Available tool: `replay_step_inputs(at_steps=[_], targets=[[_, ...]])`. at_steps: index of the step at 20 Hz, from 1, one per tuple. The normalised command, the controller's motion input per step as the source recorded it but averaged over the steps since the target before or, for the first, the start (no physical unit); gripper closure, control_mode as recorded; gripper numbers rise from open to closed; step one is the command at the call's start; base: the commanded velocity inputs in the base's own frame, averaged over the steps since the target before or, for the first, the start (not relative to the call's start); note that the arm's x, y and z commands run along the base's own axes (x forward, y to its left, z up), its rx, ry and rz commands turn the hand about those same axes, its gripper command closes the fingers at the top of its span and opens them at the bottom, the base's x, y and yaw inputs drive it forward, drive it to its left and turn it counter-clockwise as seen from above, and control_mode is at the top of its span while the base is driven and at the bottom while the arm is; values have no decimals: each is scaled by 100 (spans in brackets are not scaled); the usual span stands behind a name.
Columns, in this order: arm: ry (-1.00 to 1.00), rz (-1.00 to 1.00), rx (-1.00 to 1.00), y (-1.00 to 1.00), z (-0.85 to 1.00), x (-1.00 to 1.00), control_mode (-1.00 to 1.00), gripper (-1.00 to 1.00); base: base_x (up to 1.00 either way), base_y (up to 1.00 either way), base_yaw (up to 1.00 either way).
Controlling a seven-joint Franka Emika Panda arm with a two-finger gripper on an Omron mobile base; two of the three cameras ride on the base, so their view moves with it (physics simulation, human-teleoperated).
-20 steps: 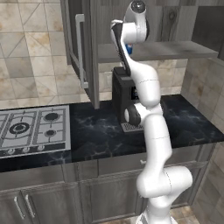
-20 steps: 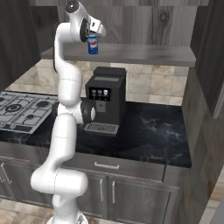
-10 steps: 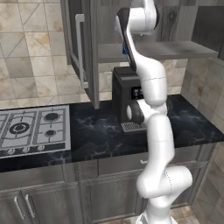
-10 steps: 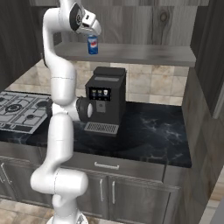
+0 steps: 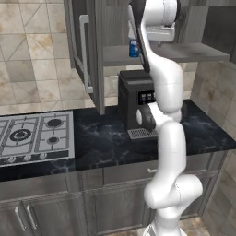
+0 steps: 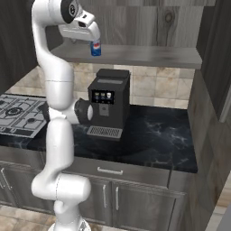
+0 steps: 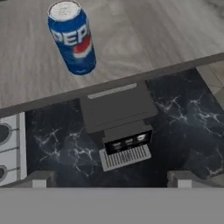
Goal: Sort all alcoholic drinks to one cabinet, and non-alcoholic drinks to the other.
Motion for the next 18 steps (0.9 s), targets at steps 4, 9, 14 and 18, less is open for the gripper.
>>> replay_step_inputs(at_steps=[4,9,14,18], targets=[[-1,0,0,-9,-70,-96,-100,-100,0,0,0],[21,0,10,0,-15,-77,-100,-100,0,0,0],[38,0,12,0,-6,-72,-100,-100,0,0,0],[42,0,13,0,-7,-73,-100,-100,0,0,0]])
